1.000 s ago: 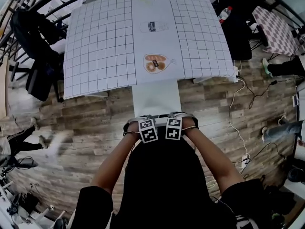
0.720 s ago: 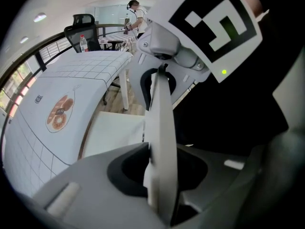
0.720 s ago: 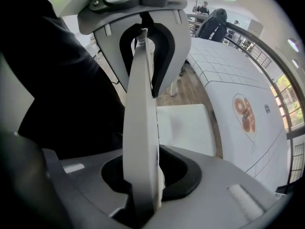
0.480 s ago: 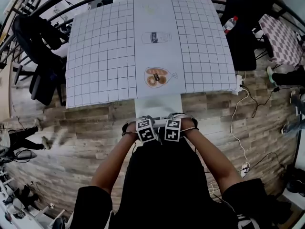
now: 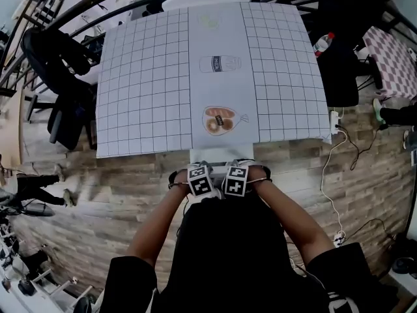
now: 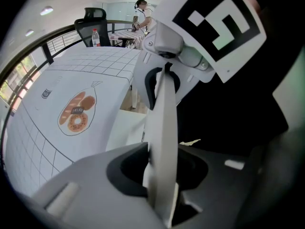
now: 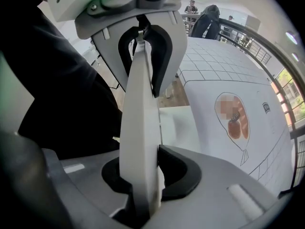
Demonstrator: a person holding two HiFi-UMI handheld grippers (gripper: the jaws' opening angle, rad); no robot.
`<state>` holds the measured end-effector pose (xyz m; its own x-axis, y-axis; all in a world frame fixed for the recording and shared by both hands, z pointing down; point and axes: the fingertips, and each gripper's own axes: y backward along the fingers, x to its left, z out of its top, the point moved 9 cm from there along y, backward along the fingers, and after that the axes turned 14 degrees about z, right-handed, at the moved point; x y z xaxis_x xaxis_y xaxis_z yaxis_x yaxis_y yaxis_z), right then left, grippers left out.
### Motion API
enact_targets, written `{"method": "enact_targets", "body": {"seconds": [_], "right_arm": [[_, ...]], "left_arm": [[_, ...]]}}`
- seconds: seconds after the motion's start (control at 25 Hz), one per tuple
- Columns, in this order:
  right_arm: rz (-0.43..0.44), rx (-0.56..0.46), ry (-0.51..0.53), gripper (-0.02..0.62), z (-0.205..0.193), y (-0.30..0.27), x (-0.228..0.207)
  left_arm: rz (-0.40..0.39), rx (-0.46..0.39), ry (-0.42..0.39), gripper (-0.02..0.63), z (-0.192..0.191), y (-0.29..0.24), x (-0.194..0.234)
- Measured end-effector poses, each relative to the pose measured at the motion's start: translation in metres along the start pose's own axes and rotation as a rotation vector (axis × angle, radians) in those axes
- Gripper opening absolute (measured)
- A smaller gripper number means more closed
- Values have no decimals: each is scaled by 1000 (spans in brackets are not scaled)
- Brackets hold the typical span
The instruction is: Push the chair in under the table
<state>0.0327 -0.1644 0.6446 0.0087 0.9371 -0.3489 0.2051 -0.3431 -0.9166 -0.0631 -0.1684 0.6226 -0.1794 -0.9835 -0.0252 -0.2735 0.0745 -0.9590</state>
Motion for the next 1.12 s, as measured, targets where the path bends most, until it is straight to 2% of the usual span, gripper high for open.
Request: {"method": "enact_targets", "body": {"seconds": [0.52, 0.92, 1.12], "right_arm": [[-17, 11, 22, 83, 2, 12, -45], [-18, 16, 38, 81, 5, 24, -64], [-33, 34, 58, 80, 0, 17, -78]], "left_arm": [[36, 17, 48, 114, 5, -9, 46], [52, 37, 48, 112, 10, -5, 66], [53, 39, 49, 112, 12, -19, 77]]}}
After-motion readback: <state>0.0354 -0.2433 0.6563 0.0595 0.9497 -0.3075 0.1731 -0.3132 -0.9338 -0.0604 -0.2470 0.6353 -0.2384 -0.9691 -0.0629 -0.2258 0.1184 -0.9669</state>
